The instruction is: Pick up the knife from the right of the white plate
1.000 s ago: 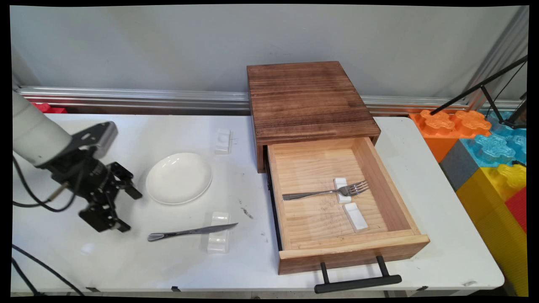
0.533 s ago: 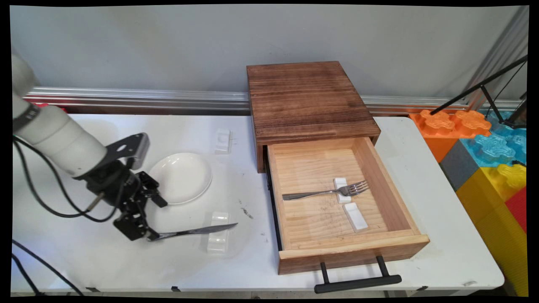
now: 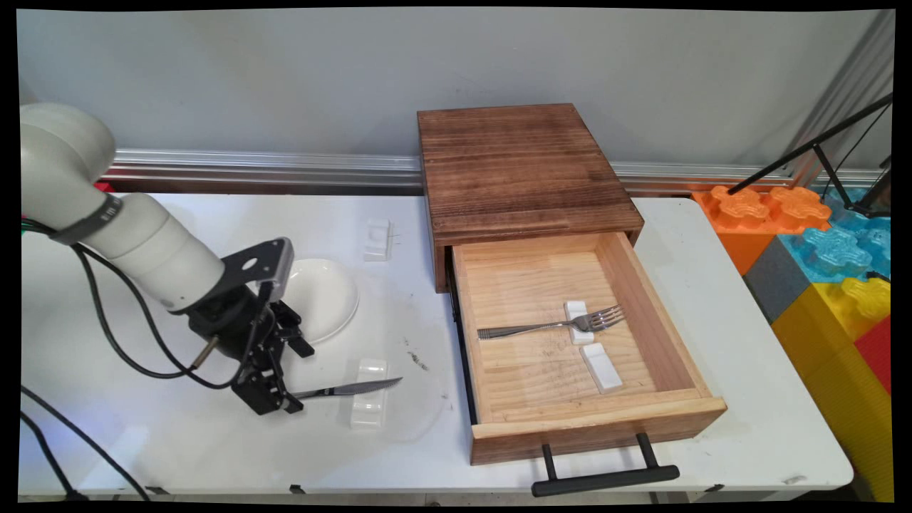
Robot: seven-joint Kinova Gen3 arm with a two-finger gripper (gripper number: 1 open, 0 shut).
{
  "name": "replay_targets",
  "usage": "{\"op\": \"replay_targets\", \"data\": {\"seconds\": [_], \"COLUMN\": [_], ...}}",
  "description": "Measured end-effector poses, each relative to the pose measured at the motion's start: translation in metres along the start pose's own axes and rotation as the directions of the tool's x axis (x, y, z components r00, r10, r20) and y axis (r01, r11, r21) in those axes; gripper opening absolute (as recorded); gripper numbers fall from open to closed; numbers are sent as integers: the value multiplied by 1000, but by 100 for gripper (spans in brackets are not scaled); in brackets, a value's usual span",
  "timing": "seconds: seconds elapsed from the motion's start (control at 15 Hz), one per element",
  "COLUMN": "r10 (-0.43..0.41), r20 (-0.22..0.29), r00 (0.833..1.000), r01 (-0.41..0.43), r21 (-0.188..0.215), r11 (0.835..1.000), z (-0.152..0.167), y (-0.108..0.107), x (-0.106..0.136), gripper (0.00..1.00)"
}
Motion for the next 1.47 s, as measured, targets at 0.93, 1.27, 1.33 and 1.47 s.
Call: {"op": "replay_targets", "data": {"seconds": [0.93,1.27,1.33,1.47], "r10": [9,8,10,13], "r20": [30,36,38,45], "r00": [1000,999,999,999], "r01": [-10,-10,-11,-14], "r21": [25,36,38,41], "r11": [1000,999,999,999], "z": [26,30,30,31], "y": [6,7,7,8], "x": [14,15,14,14], "gripper": [100,0,0,0]}}
